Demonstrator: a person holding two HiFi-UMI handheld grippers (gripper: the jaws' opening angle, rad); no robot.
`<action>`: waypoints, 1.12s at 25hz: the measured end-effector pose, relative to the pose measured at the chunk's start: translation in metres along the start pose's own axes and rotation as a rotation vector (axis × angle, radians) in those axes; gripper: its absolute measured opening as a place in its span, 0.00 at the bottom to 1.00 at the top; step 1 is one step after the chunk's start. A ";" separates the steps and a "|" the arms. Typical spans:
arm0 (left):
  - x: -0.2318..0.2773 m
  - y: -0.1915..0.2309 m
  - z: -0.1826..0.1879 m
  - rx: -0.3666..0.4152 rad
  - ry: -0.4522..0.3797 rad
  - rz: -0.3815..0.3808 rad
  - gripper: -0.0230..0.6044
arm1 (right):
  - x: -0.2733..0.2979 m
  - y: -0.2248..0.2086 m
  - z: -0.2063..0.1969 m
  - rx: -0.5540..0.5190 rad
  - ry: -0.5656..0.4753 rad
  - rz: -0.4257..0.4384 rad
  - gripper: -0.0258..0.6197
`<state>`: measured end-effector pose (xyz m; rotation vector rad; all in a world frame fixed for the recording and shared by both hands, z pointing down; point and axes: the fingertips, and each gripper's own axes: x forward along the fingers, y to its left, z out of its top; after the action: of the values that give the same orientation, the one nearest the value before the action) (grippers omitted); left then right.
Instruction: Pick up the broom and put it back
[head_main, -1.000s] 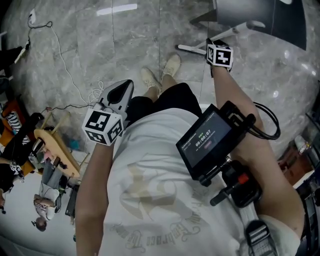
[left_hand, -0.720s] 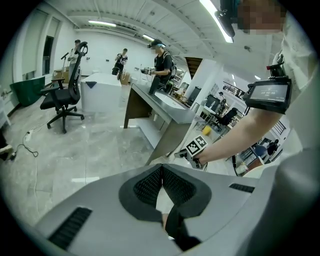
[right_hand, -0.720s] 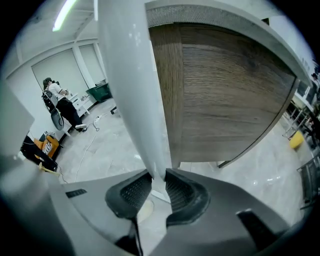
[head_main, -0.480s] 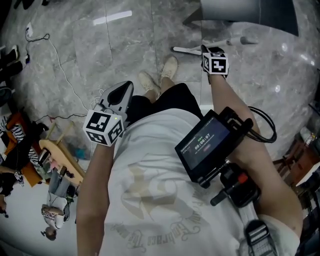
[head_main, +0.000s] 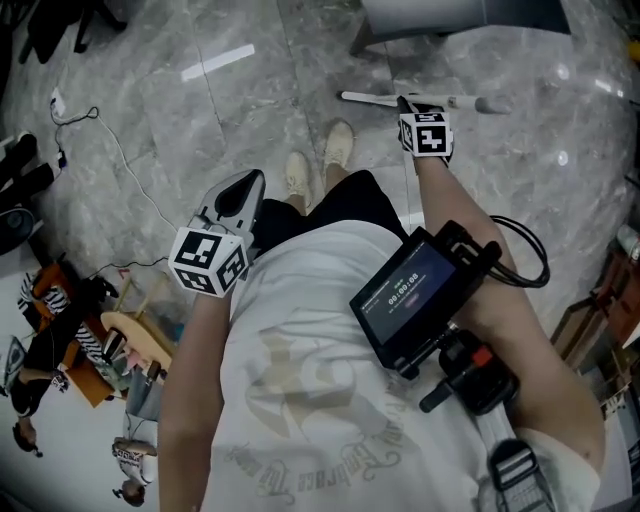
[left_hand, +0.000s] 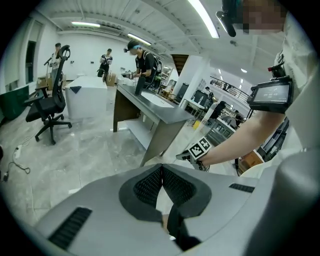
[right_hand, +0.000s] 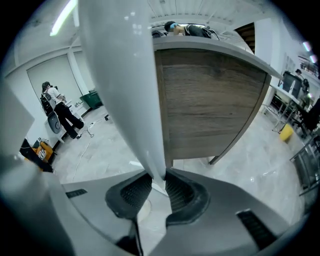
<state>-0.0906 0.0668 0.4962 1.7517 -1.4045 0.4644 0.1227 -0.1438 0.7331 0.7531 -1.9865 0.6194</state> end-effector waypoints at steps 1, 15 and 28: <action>0.003 0.002 0.001 0.007 0.001 -0.007 0.06 | -0.001 -0.002 0.000 0.004 -0.007 -0.006 0.19; 0.035 -0.004 0.017 0.102 -0.008 -0.153 0.06 | -0.058 -0.027 0.001 0.055 -0.095 -0.130 0.19; 0.005 -0.042 -0.005 0.226 -0.024 -0.278 0.06 | -0.186 -0.014 -0.035 0.119 -0.224 -0.235 0.18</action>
<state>-0.0486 0.0688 0.4872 2.1044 -1.1349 0.4652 0.2292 -0.0804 0.5895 1.1529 -2.0342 0.5352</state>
